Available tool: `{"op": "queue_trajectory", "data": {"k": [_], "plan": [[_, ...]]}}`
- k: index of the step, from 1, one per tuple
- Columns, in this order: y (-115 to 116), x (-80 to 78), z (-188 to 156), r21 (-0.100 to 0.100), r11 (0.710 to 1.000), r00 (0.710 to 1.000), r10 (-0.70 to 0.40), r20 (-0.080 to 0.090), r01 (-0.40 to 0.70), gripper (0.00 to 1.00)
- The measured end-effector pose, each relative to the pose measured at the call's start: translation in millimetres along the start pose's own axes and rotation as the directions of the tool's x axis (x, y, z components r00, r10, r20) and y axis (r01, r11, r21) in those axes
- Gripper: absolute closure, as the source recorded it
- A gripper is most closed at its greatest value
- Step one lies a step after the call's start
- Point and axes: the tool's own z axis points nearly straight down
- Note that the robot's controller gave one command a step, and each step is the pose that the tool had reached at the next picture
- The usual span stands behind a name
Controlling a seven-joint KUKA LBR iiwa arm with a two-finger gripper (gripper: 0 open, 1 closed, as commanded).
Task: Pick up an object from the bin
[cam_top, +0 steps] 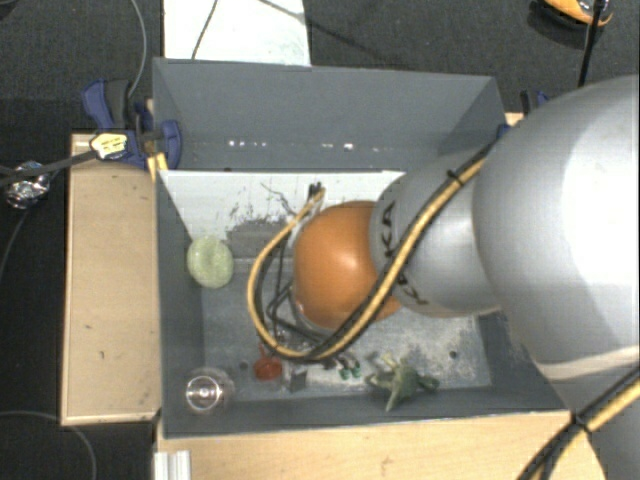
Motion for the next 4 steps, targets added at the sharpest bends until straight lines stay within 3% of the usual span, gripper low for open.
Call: {"op": "queue_trajectory", "data": {"k": [1, 2, 3, 4], "plan": [[-1, -52.3, 0, 0.0, 0.925, 0.925, -0.379, 0.004, 0.379, 1.0], [-1, -52.3, 0, 0.0, 0.925, 0.925, -0.379, 0.004, 0.379, 1.0], [39, -58.9, 1, 0.003, 0.732, 0.732, -0.682, 0.01, 0.682, 1.0], [39, -58.9, 1, 0.003, 0.733, 0.733, -0.68, 0.009, 0.68, 1.0]]}}
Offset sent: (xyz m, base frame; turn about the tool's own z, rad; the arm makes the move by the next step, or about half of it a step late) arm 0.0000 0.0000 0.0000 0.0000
